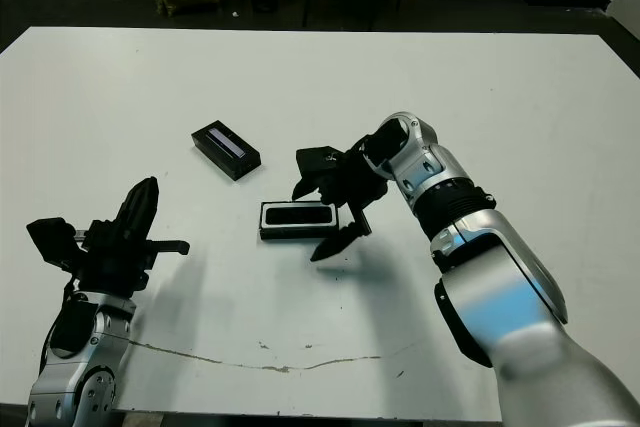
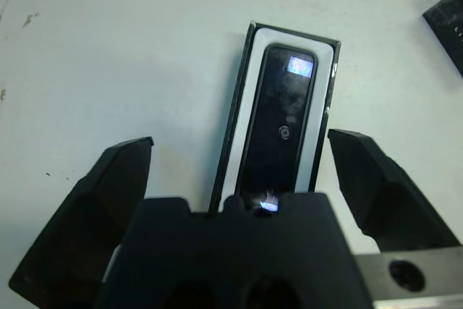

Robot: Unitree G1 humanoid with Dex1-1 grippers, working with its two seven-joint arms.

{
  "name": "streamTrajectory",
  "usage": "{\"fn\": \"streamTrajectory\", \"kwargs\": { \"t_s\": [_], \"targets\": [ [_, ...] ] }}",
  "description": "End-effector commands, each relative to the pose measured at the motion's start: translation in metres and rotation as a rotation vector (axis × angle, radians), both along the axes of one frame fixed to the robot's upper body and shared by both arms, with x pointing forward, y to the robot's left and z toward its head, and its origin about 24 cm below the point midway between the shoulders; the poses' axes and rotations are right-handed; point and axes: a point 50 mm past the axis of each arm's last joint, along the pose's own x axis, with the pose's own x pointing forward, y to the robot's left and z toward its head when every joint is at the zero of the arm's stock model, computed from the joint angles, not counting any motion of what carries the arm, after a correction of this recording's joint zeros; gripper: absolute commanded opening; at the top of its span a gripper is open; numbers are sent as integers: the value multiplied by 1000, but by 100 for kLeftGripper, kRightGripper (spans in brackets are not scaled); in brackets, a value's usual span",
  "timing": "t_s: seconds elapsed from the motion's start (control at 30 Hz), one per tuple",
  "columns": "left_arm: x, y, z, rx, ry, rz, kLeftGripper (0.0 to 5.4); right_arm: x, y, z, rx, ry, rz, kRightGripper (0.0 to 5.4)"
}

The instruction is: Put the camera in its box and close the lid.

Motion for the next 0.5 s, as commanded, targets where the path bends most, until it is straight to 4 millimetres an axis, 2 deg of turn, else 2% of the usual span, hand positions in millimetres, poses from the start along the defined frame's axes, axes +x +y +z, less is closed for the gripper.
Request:
{"fn": "streamTrajectory", "kwargs": {
  "t_s": [0.03,0.5],
  "targets": [
    [-2,1,-6,6,33,6,0,-1,-1,-4,-2,-10,-13,539],
    [-2,1,-6,10,33,6,0,6,-13,20,149,6,-133,539]
  ]
}}
